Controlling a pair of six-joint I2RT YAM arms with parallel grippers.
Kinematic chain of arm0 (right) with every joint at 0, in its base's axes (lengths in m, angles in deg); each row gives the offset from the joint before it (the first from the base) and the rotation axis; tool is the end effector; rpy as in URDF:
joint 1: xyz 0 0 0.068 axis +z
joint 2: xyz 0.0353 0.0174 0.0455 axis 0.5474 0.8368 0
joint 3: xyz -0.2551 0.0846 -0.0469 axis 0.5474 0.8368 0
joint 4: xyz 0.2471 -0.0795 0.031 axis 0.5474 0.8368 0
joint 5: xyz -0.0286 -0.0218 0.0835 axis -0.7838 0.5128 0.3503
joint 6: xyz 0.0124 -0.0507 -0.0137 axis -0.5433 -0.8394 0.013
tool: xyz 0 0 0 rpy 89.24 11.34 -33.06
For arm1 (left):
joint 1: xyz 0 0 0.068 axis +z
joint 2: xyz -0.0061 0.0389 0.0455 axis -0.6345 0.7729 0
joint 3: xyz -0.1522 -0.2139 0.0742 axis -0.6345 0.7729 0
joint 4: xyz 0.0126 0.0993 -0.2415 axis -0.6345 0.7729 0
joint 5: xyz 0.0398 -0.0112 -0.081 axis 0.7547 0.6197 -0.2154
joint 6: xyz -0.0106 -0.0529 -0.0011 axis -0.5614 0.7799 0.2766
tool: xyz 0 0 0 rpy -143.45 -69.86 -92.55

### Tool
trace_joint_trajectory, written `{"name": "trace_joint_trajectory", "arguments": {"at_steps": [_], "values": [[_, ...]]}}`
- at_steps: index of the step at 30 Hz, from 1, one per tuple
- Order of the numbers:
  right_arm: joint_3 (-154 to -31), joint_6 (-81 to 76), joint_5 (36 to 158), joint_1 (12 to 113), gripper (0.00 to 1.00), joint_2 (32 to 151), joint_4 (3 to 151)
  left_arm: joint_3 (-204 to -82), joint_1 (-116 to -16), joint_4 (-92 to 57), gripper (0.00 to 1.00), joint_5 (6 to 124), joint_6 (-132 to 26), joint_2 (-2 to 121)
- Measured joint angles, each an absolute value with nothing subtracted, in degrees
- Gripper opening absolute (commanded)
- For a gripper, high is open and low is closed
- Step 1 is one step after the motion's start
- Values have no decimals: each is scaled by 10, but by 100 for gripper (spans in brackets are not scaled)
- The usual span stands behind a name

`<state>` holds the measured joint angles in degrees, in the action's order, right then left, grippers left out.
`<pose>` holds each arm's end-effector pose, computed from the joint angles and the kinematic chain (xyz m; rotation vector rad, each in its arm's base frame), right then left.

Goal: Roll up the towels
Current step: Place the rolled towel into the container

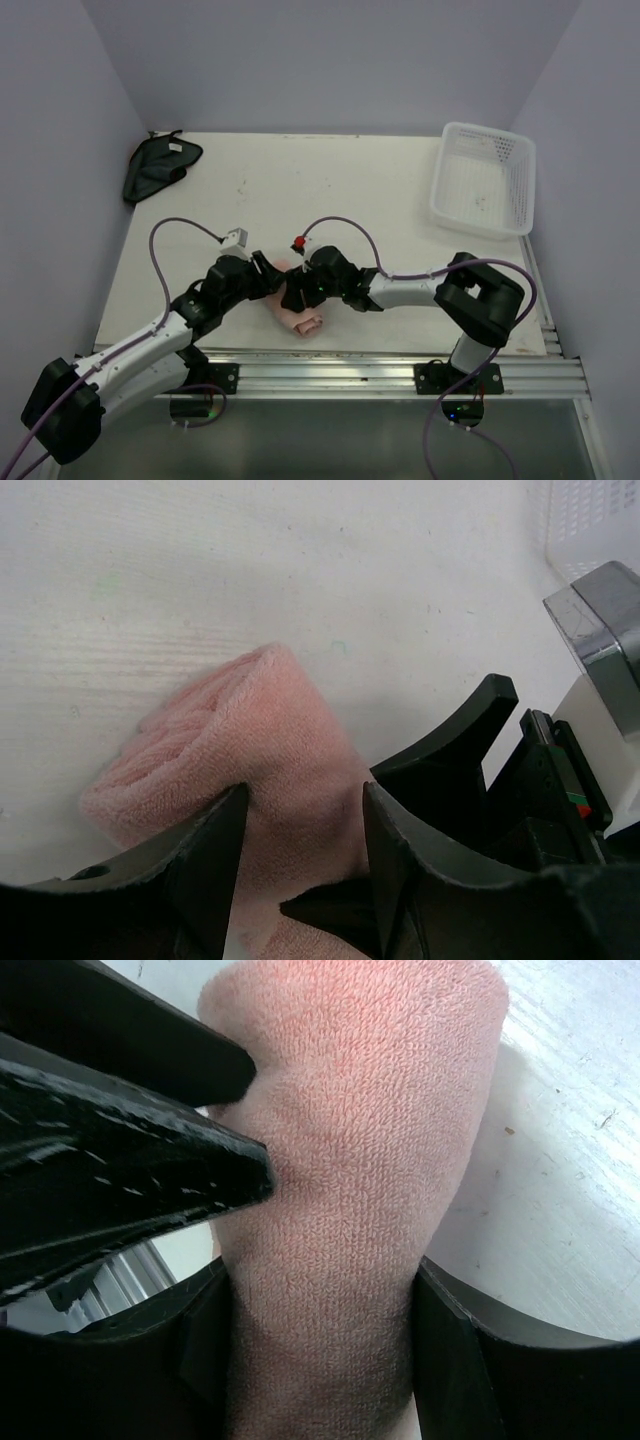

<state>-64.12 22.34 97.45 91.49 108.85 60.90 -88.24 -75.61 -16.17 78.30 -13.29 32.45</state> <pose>0.1783 0.2982 0.1559 -0.6391 2.3053 0.9793 0.1477 -0.1046 0.1809 -0.3449 2.1857 -0.8097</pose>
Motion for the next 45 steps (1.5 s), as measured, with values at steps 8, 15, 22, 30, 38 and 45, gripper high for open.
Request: {"name": "trace_joint_trajectory", "arguments": {"at_steps": [8,15,22,30,38,45], "values": [[-637,223,963,921,0,1078,616,-1000,-759,-11,57,875,-192,317],[-637,223,961,922,0,1072,626,-1078,-759,67,60,964,-240,302],[-636,214,937,923,0,1038,680,-1093,-759,92,61,985,-262,320],[-636,202,916,874,0,994,738,-1122,-759,100,62,987,-289,340],[-657,182,920,771,0,970,789,-1171,-759,100,64,991,-332,385],[-736,159,952,635,0,948,841,-1181,-759,95,65,993,-367,419]]}}
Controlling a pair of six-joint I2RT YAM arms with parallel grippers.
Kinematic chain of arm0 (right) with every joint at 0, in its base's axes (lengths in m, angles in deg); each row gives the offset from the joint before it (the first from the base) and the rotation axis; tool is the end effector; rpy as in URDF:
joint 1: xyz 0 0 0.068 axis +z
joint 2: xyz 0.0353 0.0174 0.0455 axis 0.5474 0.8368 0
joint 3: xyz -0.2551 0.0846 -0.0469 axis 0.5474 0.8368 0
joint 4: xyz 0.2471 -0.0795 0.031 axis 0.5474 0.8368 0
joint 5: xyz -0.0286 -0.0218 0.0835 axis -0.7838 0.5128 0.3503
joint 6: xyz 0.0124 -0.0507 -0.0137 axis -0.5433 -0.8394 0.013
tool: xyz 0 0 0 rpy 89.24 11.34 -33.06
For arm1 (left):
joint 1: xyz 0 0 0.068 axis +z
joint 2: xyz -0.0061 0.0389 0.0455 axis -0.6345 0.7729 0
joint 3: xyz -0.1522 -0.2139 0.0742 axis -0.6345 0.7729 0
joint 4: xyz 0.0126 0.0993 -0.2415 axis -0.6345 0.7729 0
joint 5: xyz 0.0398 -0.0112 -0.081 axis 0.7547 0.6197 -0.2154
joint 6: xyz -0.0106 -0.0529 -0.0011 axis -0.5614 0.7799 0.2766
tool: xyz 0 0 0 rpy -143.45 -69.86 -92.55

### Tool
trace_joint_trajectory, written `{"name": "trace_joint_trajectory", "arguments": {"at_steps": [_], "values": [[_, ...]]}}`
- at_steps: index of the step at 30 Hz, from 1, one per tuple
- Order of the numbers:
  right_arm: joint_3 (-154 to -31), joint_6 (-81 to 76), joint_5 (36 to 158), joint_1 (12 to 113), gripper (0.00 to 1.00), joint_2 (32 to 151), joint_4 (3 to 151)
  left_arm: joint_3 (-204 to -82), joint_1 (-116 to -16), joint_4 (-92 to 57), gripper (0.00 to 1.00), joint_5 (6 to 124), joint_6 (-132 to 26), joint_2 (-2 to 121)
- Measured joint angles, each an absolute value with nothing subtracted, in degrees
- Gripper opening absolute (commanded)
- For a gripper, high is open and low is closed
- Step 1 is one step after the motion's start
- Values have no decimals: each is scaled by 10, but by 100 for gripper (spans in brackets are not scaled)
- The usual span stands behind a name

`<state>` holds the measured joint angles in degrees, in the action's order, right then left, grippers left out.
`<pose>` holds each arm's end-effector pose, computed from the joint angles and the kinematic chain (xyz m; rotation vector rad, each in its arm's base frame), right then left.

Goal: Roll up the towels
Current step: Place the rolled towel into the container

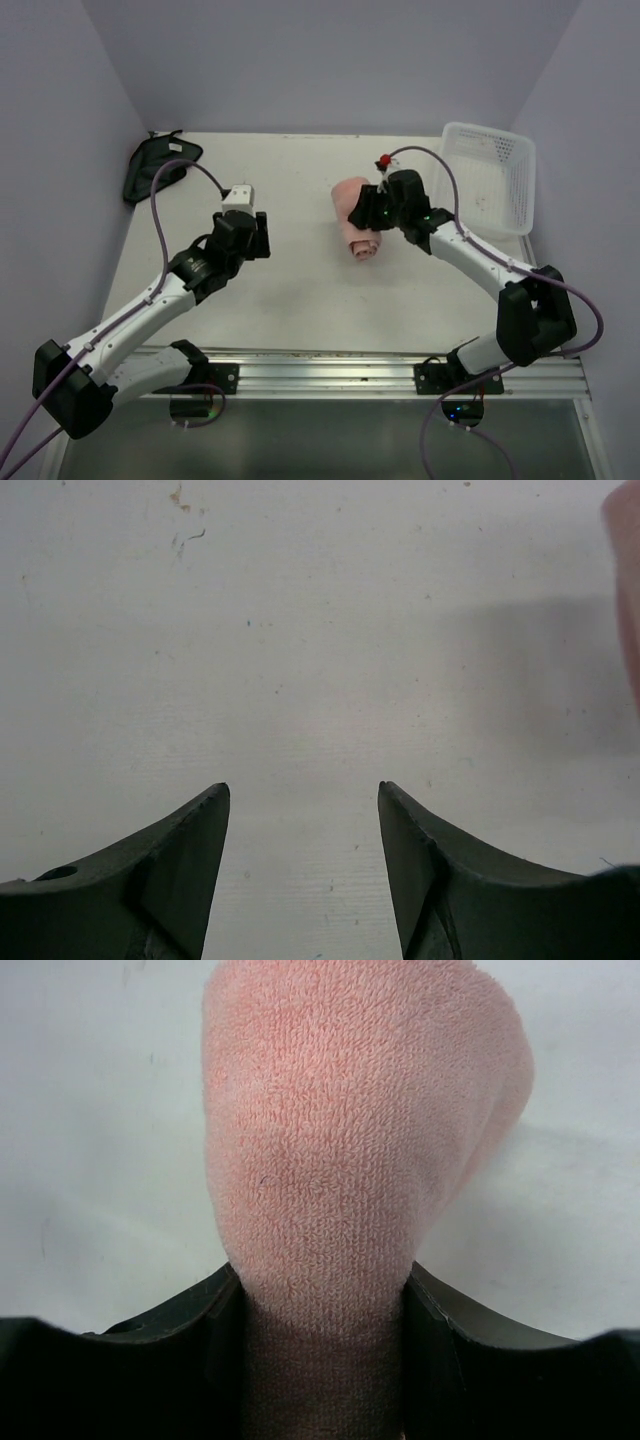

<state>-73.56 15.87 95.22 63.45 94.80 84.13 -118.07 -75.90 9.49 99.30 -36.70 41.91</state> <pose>0.2817 0.1685 0.2504 -0.1644 2.2650 0.6438 0.1852 -0.1178 0.2888 -0.0905 2.1281 -0.1694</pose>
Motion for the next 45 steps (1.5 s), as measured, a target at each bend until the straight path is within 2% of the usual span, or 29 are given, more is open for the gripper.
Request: {"name": "trace_joint_trajectory", "arguments": {"at_steps": [7,16,26,37,45], "values": [[-837,157,995,442,0,945,851,-1180,-759,89,66,992,-394,454],[-845,203,1018,265,0,952,800,-1177,-756,72,68,988,-407,462],[-792,246,991,214,0,964,661,-1177,-748,63,68,973,-414,510],[-729,298,947,191,0,1079,525,-1177,-741,60,68,967,-418,536],[-663,308,945,144,1,1094,521,-1177,-739,56,68,954,-418,540]]}}
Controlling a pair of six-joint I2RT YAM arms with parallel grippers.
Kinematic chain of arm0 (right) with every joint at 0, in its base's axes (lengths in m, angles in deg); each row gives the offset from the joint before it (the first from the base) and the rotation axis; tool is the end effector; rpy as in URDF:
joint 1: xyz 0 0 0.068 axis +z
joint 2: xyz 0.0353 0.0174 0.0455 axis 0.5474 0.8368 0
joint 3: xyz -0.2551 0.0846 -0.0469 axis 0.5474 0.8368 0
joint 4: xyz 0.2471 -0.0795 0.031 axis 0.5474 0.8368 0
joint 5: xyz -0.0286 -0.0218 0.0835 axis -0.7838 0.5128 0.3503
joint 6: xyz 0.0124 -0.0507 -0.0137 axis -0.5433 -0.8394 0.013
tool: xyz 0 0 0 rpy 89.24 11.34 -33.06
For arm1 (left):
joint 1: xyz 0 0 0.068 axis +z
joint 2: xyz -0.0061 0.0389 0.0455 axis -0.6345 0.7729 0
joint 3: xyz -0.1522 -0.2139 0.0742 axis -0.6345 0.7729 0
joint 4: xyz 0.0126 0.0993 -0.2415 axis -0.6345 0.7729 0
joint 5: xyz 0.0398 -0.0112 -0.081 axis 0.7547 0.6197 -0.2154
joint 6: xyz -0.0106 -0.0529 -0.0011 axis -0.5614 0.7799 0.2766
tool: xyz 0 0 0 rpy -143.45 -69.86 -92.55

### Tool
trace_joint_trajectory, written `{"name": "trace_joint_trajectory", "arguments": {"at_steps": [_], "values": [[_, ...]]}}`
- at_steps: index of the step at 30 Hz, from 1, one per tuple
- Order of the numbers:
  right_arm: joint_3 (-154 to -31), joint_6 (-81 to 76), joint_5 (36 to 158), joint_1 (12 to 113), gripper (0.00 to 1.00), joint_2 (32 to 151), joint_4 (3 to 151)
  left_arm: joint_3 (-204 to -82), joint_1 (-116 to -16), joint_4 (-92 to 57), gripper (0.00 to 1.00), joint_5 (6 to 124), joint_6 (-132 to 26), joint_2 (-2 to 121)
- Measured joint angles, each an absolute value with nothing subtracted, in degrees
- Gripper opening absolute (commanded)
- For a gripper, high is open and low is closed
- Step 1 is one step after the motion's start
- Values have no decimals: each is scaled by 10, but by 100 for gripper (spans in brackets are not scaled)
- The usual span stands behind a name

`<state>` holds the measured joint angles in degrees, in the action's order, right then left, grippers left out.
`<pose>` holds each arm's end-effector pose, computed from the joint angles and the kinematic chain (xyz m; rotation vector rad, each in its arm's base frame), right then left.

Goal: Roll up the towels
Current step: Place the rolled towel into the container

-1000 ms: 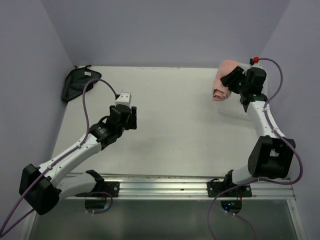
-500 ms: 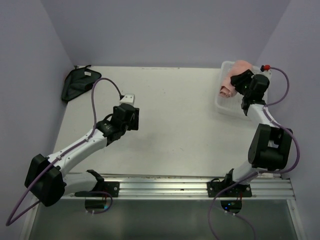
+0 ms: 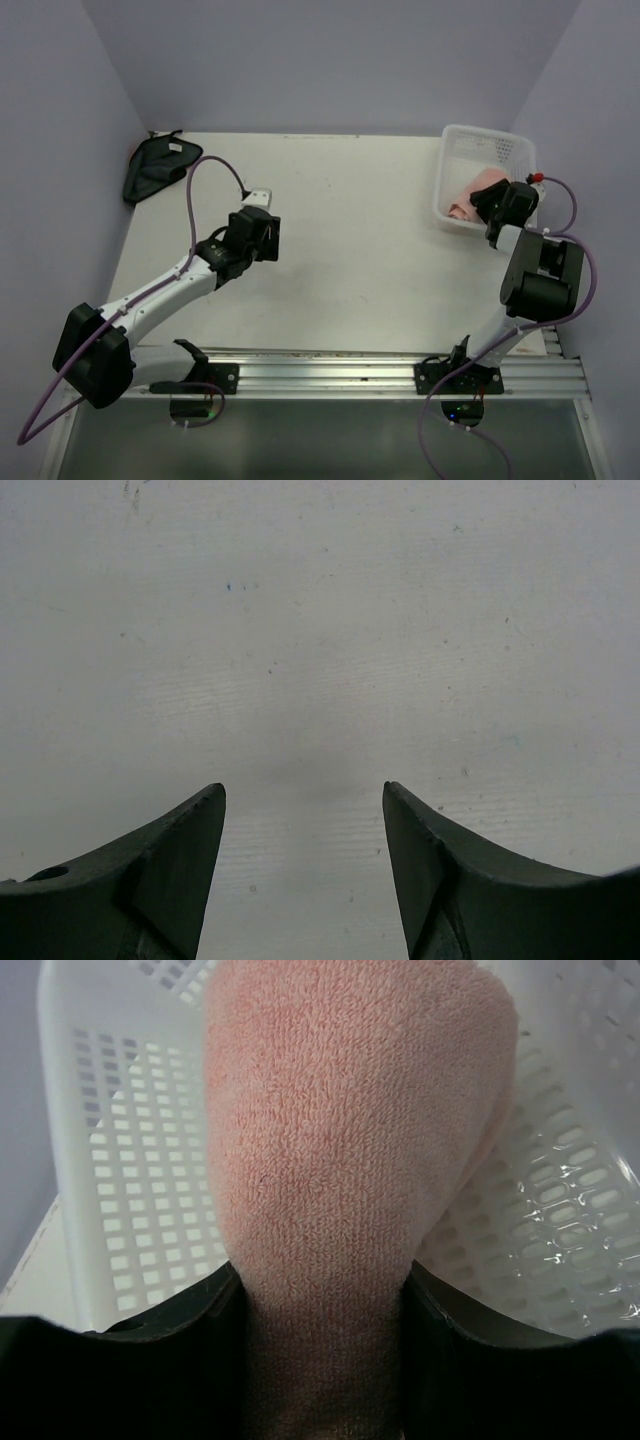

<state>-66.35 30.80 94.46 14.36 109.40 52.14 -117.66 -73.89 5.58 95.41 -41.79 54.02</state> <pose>0.3463 -0.1148 0.1784 0.9462 1.7989 0.3258 0.2188 -0.1343 0.2452 0.0452 2.2779 -0.0743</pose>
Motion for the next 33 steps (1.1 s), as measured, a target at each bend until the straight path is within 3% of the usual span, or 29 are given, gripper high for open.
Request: {"name": "trace_joint_trajectory", "arguments": {"at_steps": [3,7,10,24,25,32,33], "values": [[-670,301,931,135,15,1094,555,-1177,-739,53,69,947,-418,540],[-708,291,917,135,45,1094,629,-1176,-739,52,69,941,-418,540],[-735,283,916,136,55,1094,674,-1175,-739,50,69,934,-418,538],[-801,275,911,136,72,1122,785,-1167,-739,48,70,912,-417,537],[-804,274,911,136,78,1122,791,-1167,-739,48,70,911,-417,537],[-824,270,902,136,82,1122,827,-1167,-739,48,70,902,-417,537],[-826,269,900,136,98,1122,832,-1167,-739,48,70,902,-417,537]]}}
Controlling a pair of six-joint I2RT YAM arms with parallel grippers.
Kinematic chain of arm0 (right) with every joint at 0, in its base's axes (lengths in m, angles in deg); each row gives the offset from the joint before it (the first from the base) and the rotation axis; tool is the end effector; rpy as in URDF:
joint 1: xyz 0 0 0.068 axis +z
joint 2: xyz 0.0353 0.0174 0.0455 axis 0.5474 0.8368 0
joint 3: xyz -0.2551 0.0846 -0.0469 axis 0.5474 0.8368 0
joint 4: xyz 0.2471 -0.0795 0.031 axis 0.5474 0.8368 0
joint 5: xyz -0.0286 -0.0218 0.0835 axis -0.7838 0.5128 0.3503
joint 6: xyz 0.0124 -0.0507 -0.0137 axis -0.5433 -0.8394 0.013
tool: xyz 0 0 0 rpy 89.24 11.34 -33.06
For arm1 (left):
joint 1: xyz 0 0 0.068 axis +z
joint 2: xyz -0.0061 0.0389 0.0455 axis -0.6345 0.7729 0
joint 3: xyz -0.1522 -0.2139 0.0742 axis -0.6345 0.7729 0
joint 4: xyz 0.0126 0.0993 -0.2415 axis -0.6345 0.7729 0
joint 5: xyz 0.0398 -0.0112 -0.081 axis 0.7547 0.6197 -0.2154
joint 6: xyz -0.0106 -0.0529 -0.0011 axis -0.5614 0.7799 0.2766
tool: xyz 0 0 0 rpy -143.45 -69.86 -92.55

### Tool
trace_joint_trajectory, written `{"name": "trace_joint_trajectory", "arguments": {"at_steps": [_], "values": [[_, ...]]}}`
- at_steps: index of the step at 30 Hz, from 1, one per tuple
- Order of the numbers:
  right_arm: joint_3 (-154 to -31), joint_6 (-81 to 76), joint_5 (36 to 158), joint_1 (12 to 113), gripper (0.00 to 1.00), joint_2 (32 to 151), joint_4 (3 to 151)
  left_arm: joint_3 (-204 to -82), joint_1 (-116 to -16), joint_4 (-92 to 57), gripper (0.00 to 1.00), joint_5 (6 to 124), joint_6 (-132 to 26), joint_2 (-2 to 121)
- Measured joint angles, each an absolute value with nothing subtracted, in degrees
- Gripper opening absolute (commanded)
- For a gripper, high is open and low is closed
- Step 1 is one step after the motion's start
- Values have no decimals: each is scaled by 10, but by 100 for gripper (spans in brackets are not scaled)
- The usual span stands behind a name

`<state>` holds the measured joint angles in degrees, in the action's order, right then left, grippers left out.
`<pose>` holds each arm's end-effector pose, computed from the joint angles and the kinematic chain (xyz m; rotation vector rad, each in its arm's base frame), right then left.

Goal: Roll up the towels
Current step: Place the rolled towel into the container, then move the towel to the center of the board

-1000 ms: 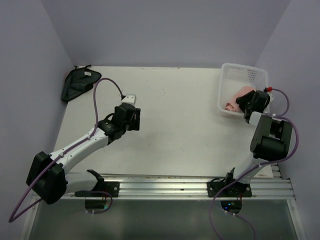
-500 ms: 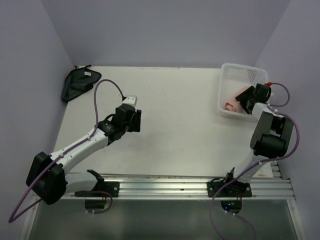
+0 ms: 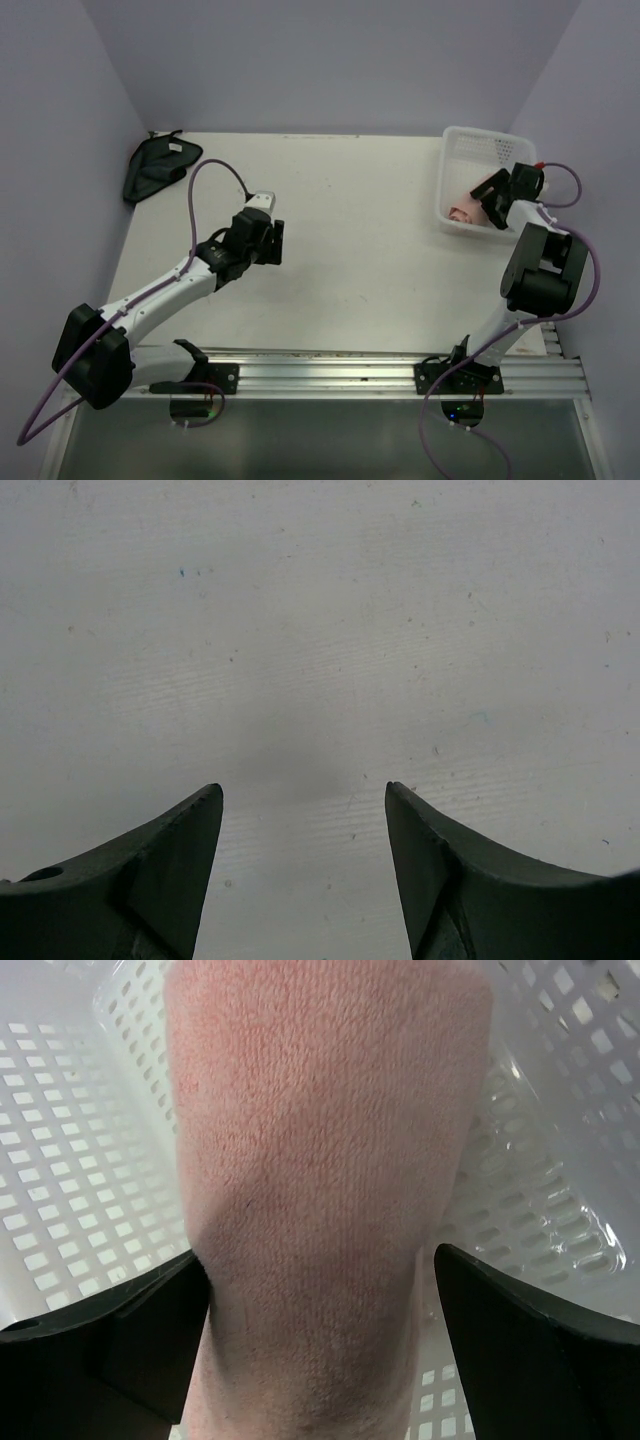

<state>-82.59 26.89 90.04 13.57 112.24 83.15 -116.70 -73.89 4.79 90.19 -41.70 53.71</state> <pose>0.3652 -0.1297 0.1996 1.0825 2.0657 0.1607 0.2163 -0.1363 0.2413 0.0888 2.3074 -0.1725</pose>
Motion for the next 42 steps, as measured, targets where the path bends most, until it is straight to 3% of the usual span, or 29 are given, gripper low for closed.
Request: {"name": "trace_joint_trajectory", "arguments": {"at_steps": [15,22,32,35,36,39,42], "values": [[-860,253,872,136,99,1095,908,-1167,-739,48,72,891,-417,526],[-866,251,871,136,99,1074,932,-1167,-739,48,82,890,-414,523],[-806,251,874,136,98,934,914,-1167,-738,48,86,891,-414,505],[-785,252,884,136,87,892,914,-1167,-735,48,87,894,-413,493],[-773,253,891,136,76,876,908,-1169,-734,48,87,896,-413,490],[-736,254,917,138,63,828,901,-1183,-728,52,87,904,-413,489],[-718,250,945,151,53,794,898,-1217,-709,53,87,909,-412,500]]}}
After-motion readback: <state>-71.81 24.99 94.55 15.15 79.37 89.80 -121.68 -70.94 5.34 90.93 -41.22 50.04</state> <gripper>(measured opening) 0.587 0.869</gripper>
